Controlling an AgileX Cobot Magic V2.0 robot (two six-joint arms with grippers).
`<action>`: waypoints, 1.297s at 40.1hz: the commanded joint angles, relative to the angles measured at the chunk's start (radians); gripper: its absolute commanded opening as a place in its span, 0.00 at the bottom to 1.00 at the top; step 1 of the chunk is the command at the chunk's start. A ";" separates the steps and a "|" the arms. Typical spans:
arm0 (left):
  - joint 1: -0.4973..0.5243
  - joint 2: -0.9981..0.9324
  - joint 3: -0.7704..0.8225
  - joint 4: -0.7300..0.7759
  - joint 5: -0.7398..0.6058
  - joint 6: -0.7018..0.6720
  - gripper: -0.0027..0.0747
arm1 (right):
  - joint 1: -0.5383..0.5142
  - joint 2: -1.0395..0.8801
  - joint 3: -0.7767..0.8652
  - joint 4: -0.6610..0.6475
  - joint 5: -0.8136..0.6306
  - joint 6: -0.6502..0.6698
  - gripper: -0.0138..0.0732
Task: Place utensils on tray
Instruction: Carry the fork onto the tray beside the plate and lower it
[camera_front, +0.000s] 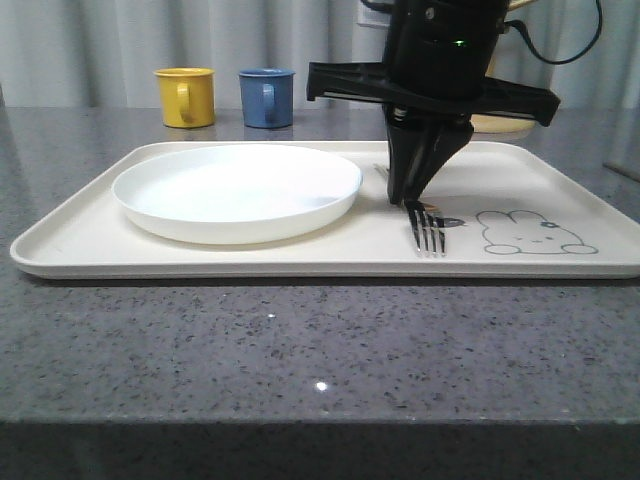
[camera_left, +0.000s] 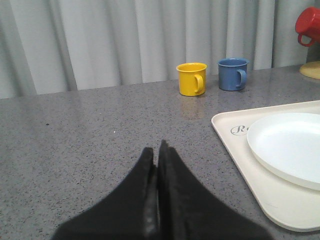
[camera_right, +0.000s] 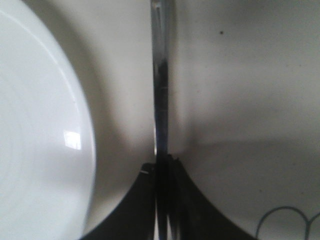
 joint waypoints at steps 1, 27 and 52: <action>-0.008 0.012 -0.027 -0.012 -0.083 -0.008 0.01 | -0.004 -0.045 -0.034 -0.017 -0.029 -0.002 0.25; -0.008 0.012 -0.027 -0.012 -0.083 -0.008 0.01 | -0.004 -0.045 -0.034 -0.007 -0.028 0.017 0.34; -0.008 0.012 -0.027 -0.012 -0.083 -0.008 0.01 | -0.004 -0.096 -0.068 -0.051 0.012 0.017 0.57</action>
